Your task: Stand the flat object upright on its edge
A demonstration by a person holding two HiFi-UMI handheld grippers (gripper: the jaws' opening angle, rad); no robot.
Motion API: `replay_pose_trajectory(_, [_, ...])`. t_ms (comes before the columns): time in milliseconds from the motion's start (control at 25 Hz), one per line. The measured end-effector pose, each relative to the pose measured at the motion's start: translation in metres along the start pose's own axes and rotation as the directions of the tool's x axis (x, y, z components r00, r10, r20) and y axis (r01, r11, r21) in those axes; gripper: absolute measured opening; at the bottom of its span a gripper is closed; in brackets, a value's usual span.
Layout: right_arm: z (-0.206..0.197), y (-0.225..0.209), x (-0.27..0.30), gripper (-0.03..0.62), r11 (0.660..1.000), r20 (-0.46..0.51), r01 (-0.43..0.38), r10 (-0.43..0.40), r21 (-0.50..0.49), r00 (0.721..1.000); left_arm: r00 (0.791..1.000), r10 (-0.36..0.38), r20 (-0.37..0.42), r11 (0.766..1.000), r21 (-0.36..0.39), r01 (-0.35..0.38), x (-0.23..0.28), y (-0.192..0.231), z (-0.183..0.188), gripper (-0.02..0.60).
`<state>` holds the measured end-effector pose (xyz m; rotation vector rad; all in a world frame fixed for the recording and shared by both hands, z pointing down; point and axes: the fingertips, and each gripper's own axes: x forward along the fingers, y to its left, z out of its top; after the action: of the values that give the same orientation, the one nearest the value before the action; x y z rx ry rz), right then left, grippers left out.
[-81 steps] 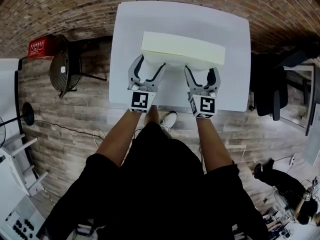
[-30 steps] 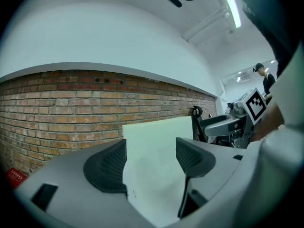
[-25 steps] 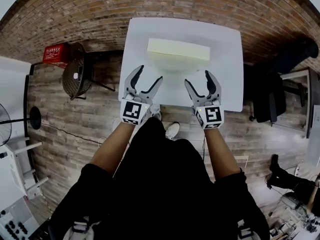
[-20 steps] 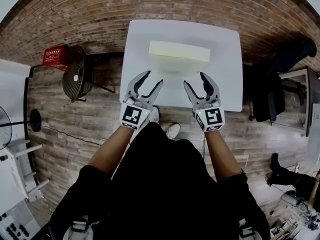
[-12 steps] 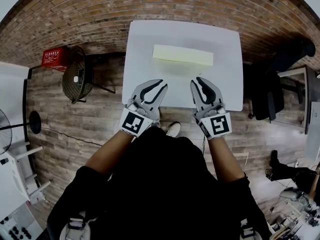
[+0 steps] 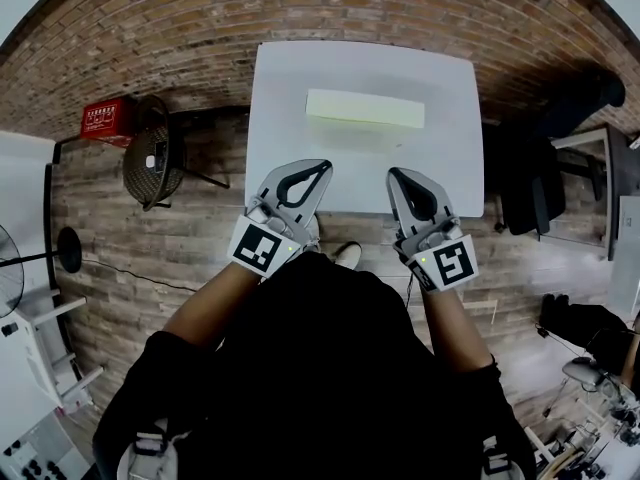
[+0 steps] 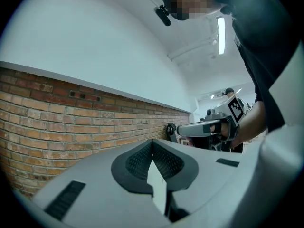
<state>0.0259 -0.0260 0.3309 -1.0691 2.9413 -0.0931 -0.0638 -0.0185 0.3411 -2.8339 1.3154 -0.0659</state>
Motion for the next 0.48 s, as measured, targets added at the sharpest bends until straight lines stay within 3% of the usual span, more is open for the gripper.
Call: replay_pose_trajectory(480, [0.023, 0.017, -0.005, 0.008, 0.997, 0.009, -0.038, 0.038, -0.069, 0.999, 1.0, 0.006, 0.018, 1.0, -0.001, -0.006, -0.007, -0.009, 0.024, 0.018])
